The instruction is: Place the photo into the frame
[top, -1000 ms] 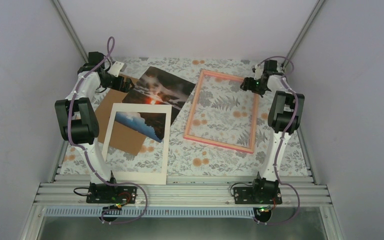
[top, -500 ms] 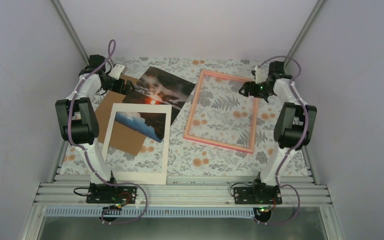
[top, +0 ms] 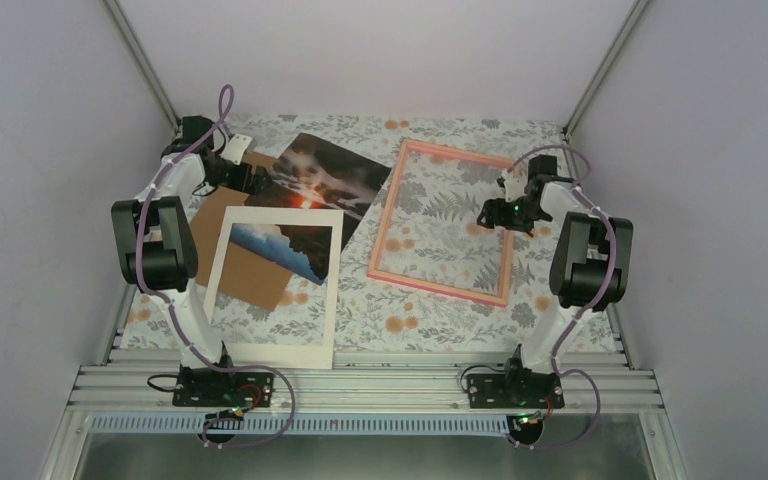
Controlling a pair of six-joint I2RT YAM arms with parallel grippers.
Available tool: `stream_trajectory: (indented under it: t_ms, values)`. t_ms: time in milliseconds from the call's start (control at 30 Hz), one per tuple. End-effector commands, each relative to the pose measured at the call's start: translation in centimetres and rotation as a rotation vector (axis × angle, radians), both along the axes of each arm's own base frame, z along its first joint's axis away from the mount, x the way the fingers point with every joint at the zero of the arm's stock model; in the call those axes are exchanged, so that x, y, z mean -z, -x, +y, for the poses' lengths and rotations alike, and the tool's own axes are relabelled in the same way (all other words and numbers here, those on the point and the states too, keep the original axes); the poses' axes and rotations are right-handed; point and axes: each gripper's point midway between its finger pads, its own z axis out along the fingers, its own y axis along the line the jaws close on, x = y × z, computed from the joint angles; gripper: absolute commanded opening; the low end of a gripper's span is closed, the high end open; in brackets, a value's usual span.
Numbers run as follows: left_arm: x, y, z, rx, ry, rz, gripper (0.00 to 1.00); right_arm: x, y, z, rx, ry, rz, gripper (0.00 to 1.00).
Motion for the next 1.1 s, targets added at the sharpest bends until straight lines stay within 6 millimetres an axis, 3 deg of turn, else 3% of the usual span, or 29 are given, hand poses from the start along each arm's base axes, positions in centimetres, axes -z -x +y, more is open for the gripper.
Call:
stream_trajectory:
  t_ms: [0,100,233,433,567,700,900,1067]
  values:
    - [-2.1,-0.2,-0.3,-0.001,0.003,-0.061,1.00,2.5,-0.7,-1.2,0.032,0.078,0.008,0.76]
    - [-1.9,0.0,-0.2,-0.003,0.000,-0.056,1.00,3.8,-0.5,-1.2,0.027,0.083,0.042,0.76]
    - [-2.0,0.2,-0.2,-0.001,-0.006,-0.059,1.00,3.7,-0.5,-0.8,0.009,0.060,0.053,0.76]
    - [-2.3,0.6,-0.3,0.011,-0.008,-0.069,1.00,-0.7,-0.4,1.4,-0.134,-0.036,-0.041,0.75]
    - [-2.5,1.2,-0.4,0.029,-0.016,-0.077,1.00,-4.0,2.4,3.2,-0.370,-0.058,-0.153,0.76]
    - [-2.5,1.7,-0.5,0.040,-0.021,-0.082,1.00,-3.7,5.9,2.6,-0.548,0.047,-0.178,0.72]
    - [-2.3,2.1,-0.7,0.046,-0.016,-0.082,1.00,-2.4,10.1,2.2,-0.727,0.183,-0.190,0.47]
    - [-2.2,2.2,-0.7,0.044,-0.014,-0.084,1.00,-0.3,11.9,2.0,-0.793,0.262,-0.178,0.28]
